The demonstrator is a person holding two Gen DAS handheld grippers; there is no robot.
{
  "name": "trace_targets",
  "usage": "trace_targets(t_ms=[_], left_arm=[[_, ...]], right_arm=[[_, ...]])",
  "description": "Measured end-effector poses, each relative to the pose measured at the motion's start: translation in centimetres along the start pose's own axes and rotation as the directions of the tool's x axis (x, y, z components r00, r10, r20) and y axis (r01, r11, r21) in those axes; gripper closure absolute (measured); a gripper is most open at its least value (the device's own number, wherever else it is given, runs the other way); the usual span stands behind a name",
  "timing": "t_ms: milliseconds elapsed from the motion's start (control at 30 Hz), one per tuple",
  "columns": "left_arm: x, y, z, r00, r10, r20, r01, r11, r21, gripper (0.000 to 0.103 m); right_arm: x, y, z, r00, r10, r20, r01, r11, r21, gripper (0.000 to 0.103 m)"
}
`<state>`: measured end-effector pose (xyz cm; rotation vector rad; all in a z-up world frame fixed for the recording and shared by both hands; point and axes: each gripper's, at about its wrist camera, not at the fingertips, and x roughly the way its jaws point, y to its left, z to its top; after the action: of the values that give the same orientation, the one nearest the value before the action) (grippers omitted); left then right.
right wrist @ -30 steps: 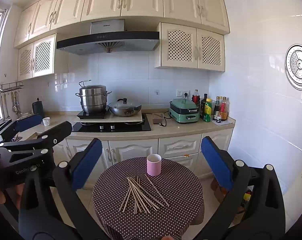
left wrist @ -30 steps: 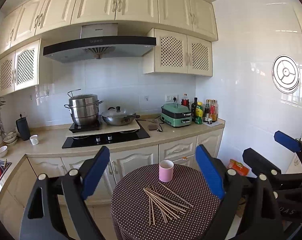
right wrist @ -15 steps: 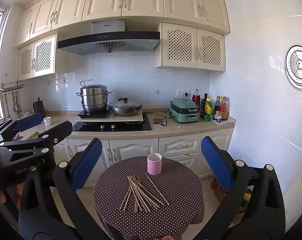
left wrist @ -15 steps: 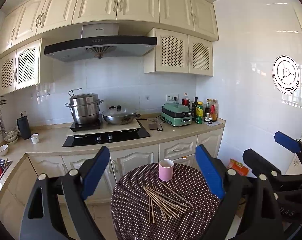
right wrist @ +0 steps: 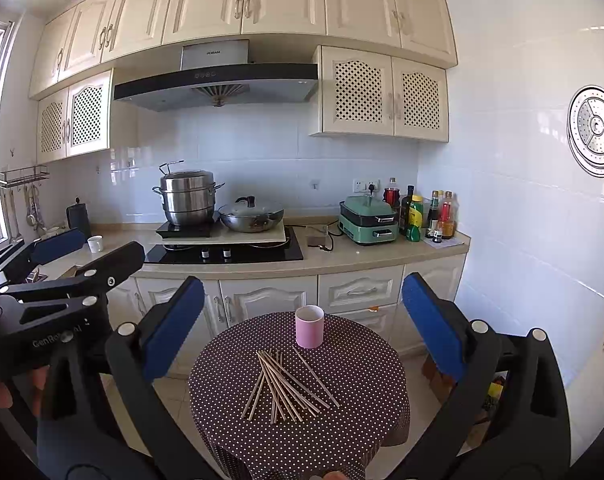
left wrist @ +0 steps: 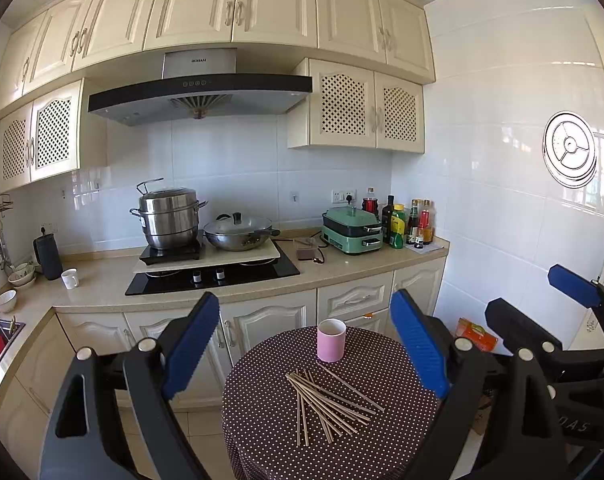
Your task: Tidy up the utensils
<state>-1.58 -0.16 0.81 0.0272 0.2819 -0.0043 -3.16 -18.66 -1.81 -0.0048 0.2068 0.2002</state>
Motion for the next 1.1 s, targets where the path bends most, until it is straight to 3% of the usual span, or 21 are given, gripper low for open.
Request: trace_targets(t_ms=[1100], left_arm=[[0.23,0.16,0.15,1.000,-0.008,-0.016,0.008,1.000,-0.001,0.017]], right_arm=[[0.08,0.19,0.04,1.000,-0.010,-0.020,0.010,1.000,0.004,0.006]])
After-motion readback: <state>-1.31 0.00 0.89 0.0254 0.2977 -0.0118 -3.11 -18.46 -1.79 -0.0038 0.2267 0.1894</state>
